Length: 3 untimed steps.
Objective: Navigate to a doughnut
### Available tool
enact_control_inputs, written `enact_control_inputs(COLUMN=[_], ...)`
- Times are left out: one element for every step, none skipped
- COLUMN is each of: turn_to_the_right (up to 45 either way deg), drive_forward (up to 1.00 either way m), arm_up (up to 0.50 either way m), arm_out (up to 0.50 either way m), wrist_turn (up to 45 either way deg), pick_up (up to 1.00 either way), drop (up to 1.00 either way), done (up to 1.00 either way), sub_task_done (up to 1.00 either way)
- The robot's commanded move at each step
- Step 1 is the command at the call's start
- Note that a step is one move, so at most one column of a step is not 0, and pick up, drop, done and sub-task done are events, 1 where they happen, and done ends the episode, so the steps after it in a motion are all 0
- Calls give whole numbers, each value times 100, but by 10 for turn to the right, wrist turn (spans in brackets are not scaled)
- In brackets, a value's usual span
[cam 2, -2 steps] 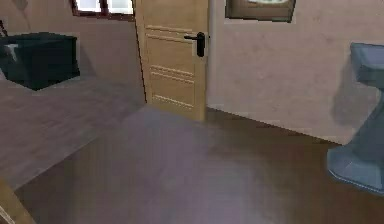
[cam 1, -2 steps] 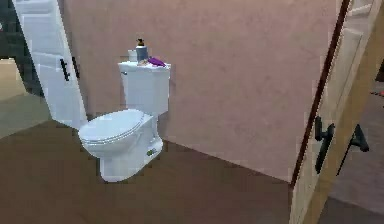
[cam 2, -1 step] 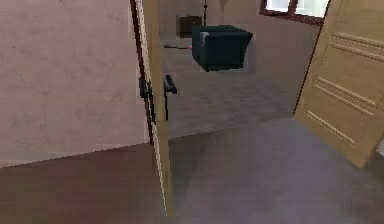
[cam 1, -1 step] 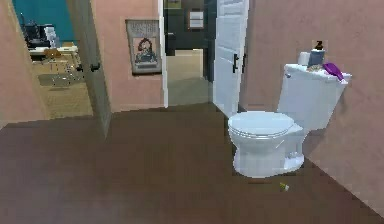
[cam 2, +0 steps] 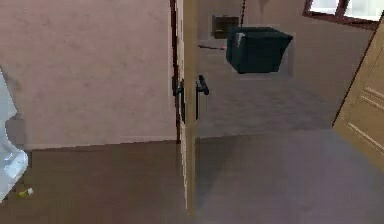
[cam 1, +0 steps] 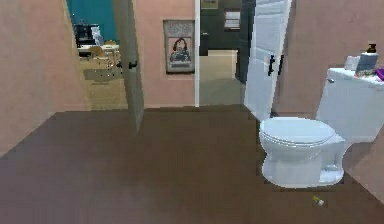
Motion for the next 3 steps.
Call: enact_control_inputs(turn_to_the_right=[0, -30, 0], drive_forward=[100, 0, 100], arm_up=[0, 0, 0], arm_out=[0, 0, 0], wrist_turn=[0, 0, 0], pick_up=[0, 0, 0], drop=[0, 0, 0], done=[0, 0, 0], sub_task_done=[0, 0, 0])
